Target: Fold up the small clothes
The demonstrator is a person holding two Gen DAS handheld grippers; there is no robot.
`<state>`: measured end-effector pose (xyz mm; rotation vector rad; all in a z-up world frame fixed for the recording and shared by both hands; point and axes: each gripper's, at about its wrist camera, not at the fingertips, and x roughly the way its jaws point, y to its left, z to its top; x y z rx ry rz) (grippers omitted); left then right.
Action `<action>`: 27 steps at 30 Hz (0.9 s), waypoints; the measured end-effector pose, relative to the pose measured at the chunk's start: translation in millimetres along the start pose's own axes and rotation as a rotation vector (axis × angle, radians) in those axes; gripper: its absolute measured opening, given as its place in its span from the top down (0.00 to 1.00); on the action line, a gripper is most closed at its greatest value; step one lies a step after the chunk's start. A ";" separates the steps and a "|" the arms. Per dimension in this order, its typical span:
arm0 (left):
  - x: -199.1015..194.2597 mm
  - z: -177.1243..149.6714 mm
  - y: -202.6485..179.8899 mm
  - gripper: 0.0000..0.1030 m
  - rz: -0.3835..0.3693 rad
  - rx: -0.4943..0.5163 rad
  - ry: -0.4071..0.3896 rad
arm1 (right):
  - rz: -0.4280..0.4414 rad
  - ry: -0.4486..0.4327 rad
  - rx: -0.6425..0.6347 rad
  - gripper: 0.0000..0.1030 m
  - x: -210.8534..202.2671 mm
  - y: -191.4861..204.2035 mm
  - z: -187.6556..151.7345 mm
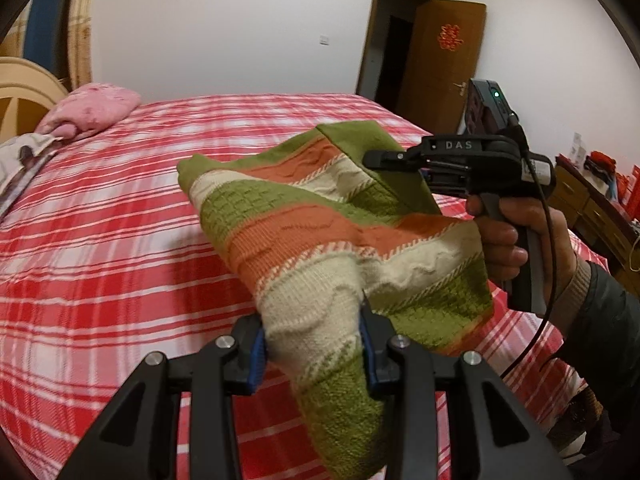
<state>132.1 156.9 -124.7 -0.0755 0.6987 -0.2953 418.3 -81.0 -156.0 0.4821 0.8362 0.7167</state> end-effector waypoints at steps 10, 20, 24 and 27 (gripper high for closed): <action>-35.3 -26.0 44.4 0.63 0.081 -0.055 -0.022 | 0.059 0.076 -0.055 0.79 64.6 52.9 -3.5; -59.3 -41.2 79.1 0.63 0.131 -0.125 -0.030 | 0.110 0.162 -0.076 0.79 126.0 85.5 -8.2; -67.3 -47.8 89.3 0.64 0.146 -0.143 -0.036 | 0.124 0.186 -0.095 0.79 139.2 97.4 -9.0; -71.6 -52.0 95.2 0.64 0.152 -0.154 -0.039 | 0.133 0.204 -0.107 0.79 147.7 106.2 -10.9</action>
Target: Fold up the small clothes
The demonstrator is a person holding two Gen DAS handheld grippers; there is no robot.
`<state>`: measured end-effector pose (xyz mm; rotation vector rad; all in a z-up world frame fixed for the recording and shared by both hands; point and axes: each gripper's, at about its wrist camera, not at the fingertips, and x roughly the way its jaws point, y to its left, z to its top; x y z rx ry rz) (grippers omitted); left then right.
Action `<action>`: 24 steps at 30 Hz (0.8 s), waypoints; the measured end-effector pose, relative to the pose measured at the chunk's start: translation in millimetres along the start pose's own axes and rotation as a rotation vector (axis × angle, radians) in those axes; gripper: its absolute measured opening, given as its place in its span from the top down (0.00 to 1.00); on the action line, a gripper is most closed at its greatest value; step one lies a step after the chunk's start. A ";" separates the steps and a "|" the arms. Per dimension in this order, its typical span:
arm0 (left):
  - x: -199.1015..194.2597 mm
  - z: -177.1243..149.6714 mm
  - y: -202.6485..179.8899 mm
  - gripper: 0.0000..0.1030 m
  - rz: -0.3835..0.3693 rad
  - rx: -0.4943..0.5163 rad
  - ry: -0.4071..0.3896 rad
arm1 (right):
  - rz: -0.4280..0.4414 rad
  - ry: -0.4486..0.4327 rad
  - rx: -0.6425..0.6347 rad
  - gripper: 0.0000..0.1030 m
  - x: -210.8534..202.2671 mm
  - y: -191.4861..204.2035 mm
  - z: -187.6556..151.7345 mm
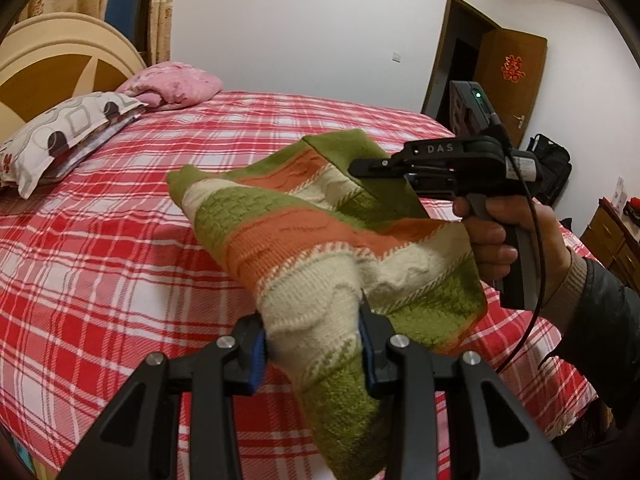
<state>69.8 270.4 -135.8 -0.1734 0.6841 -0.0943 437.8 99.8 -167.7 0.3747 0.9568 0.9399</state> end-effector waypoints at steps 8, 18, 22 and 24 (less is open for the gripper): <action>-5.4 -7.0 17.8 0.64 0.024 -0.026 0.004 | 0.014 0.044 -0.010 0.79 25.6 13.1 0.4; 2.4 -28.7 38.2 0.64 0.047 -0.072 0.053 | 0.002 0.132 -0.017 0.79 68.7 20.0 -4.9; 8.3 -39.4 42.3 0.64 0.052 -0.074 0.076 | -0.026 0.155 -0.002 0.79 80.3 9.4 -13.6; 8.7 -43.4 42.8 0.64 0.051 -0.068 0.075 | -0.034 0.160 0.003 0.78 82.4 4.9 -15.8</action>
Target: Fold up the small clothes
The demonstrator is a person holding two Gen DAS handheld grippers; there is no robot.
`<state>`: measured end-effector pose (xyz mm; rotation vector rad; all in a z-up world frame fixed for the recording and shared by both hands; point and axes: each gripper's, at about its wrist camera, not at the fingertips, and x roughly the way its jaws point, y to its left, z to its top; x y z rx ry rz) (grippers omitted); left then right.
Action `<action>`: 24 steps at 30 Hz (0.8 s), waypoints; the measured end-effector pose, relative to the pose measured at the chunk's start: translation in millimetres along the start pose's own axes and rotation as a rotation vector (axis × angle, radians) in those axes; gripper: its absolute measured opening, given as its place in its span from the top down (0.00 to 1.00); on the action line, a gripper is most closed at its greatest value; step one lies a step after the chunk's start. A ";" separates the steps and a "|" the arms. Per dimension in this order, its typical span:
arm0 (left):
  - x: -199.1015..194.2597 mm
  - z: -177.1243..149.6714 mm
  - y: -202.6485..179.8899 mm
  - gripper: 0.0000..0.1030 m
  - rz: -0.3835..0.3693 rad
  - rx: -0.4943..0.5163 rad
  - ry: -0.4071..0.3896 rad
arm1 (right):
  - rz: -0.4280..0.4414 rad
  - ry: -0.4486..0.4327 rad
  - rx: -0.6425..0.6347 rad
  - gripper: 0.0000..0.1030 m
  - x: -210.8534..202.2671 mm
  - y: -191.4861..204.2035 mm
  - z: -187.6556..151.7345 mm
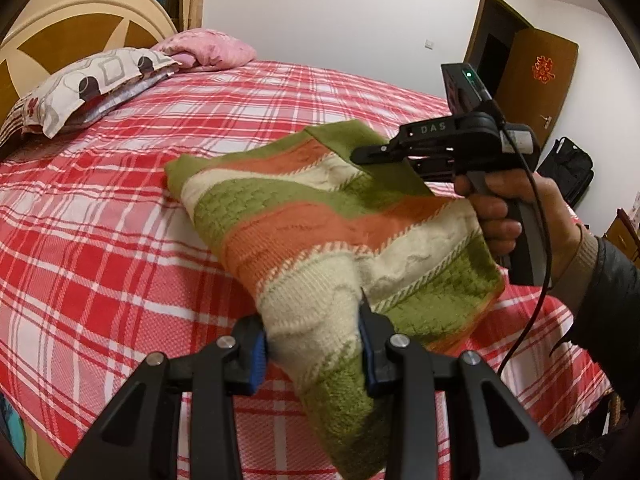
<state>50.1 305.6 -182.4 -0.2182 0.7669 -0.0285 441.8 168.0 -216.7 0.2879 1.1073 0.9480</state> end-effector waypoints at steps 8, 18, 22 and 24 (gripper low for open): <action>1.7 -7.8 5.0 0.52 -0.003 -0.024 -0.001 | -0.060 -0.016 -0.018 0.67 -17.9 1.3 -11.1; -5.8 -10.3 0.4 0.29 0.012 -0.025 -0.040 | -0.047 -0.019 -0.162 0.63 -86.1 27.7 -83.4; -10.4 -20.7 -6.3 0.23 0.123 0.051 -0.054 | -0.144 0.084 -0.200 0.83 -75.2 23.6 -124.8; -5.6 -27.7 -5.4 0.20 0.179 0.078 -0.022 | -0.149 0.116 -0.201 0.87 -71.7 21.3 -137.9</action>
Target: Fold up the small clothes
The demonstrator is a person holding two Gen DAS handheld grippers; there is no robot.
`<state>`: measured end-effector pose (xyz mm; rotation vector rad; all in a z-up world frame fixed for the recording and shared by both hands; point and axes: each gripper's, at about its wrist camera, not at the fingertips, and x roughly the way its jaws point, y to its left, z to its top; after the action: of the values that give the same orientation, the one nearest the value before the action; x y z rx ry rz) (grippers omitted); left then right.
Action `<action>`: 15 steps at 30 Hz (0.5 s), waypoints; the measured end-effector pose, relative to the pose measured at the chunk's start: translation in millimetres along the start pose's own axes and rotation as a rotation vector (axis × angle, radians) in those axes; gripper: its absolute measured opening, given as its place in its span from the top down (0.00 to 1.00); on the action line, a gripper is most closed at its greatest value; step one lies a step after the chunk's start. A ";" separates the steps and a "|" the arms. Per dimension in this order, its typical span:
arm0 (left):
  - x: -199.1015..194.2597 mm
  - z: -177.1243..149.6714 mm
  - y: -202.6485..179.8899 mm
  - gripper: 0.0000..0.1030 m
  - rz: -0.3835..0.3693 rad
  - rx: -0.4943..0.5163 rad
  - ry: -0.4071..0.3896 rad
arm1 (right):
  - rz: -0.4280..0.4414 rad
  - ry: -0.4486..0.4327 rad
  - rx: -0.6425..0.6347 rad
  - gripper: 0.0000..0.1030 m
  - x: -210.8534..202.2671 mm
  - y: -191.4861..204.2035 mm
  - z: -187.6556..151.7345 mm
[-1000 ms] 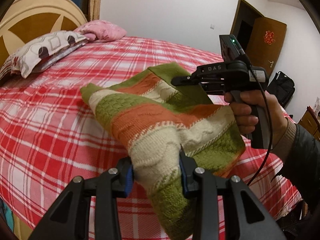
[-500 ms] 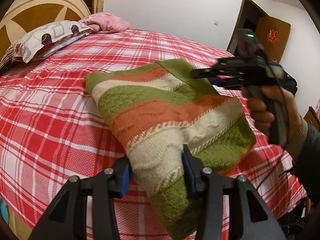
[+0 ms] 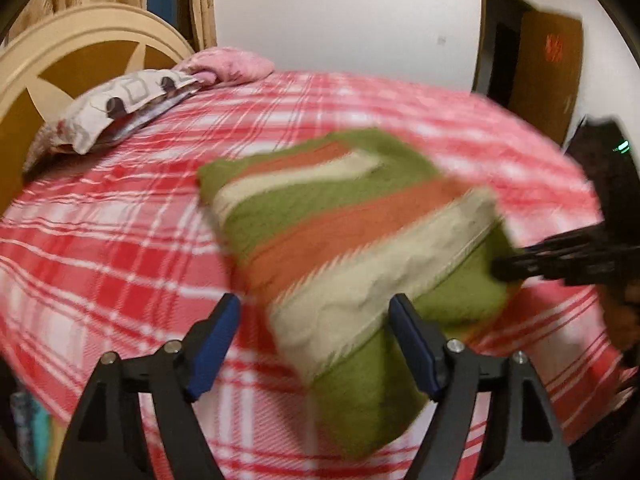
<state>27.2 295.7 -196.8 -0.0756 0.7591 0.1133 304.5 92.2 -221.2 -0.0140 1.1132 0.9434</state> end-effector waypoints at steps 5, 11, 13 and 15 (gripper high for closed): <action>-4.0 -11.3 13.6 0.16 -0.020 -0.068 0.010 | -0.023 0.011 0.019 0.88 -2.7 -4.2 -12.0; -23.5 27.2 29.1 0.08 0.035 -0.085 -0.123 | -0.119 -0.110 -0.020 0.85 -41.3 11.1 2.2; -8.9 34.6 33.2 0.08 0.048 -0.087 -0.113 | -0.082 -0.162 -0.064 0.84 -45.4 24.6 19.2; 10.4 34.3 34.1 0.08 0.092 -0.090 -0.070 | 0.002 -0.180 -0.080 0.83 -37.8 32.8 34.8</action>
<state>53.7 334.1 -180.1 -0.1213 0.6875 0.2368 305.2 104.4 -161.5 0.0063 0.9094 0.9716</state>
